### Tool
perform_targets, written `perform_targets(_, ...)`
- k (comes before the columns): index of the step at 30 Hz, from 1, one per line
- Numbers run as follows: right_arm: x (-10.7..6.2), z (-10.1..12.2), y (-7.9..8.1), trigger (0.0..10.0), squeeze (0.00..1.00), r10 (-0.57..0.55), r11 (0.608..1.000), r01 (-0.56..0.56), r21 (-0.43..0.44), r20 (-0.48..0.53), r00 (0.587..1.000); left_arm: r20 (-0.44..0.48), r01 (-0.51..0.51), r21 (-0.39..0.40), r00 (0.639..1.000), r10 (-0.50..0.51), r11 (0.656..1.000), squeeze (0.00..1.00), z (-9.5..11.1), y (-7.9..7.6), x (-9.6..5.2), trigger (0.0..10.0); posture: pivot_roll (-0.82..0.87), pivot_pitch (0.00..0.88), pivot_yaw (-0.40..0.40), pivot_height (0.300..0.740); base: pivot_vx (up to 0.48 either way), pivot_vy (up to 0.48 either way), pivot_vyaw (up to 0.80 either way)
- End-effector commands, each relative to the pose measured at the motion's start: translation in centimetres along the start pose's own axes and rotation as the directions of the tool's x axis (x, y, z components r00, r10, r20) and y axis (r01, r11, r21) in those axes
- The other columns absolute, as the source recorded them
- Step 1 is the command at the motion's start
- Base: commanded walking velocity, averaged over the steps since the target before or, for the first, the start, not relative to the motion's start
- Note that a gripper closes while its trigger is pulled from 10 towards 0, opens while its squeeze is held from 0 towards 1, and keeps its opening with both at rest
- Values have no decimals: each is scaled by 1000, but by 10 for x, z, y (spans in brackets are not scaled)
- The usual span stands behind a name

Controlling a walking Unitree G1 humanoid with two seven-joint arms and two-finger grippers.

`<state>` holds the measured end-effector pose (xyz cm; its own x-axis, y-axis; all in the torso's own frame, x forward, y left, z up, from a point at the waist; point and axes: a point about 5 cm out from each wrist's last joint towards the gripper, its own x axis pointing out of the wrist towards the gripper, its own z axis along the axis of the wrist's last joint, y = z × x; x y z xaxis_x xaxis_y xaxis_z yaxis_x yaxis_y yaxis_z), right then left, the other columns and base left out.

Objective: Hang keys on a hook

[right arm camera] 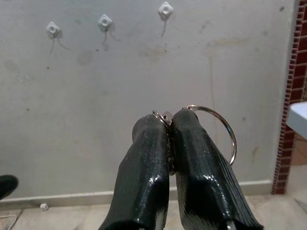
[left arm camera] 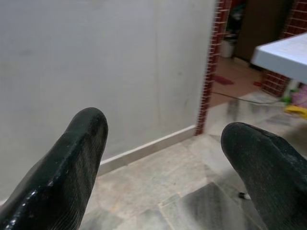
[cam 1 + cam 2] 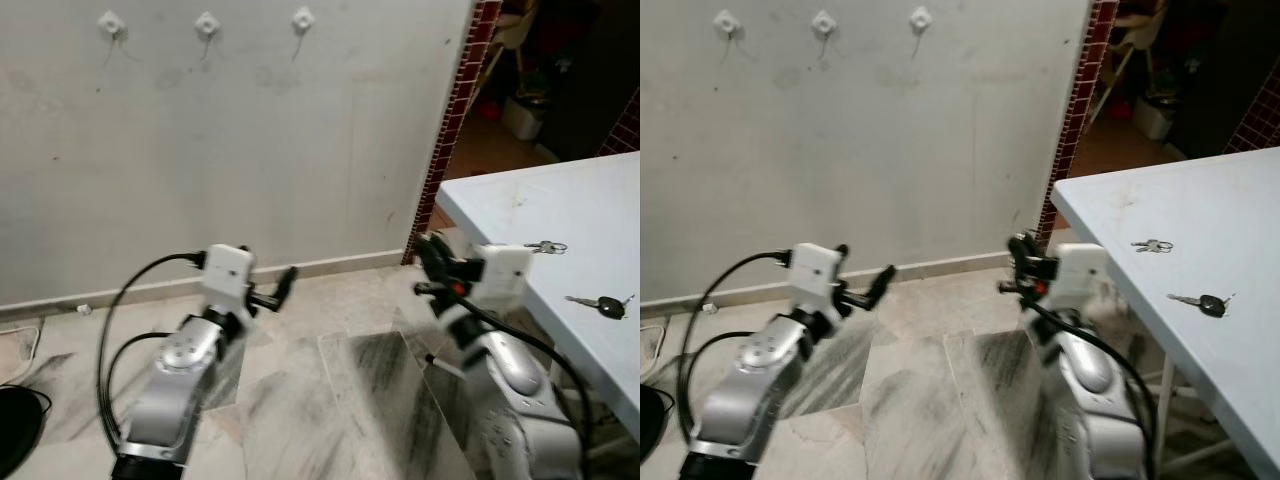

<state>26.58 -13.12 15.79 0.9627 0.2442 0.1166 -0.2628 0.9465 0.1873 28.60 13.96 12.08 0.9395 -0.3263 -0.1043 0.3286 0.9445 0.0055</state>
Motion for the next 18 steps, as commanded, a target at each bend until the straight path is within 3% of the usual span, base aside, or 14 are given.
perform_targets(1,-2,6,-8,10000,0,-28,999,28,-36,20,999,-3,40,-15,999,-40,999,0,1,-9,4,10000,63,0,7,740,0,0,0)
perform_targets(6,-4,7,-8,10000,0,-20,998,21,-63,18,1000,1,48,-19,999,-48,999,0,1,-11,5,10000,57,0,5,740,208,0,0)
perform_targets(18,-6,6,-5,10000,0,22,994,-22,-106,3,1000,5,56,-39,998,-56,998,0,-1,-15,4,10000,47,0,-8,740,358,0,0)
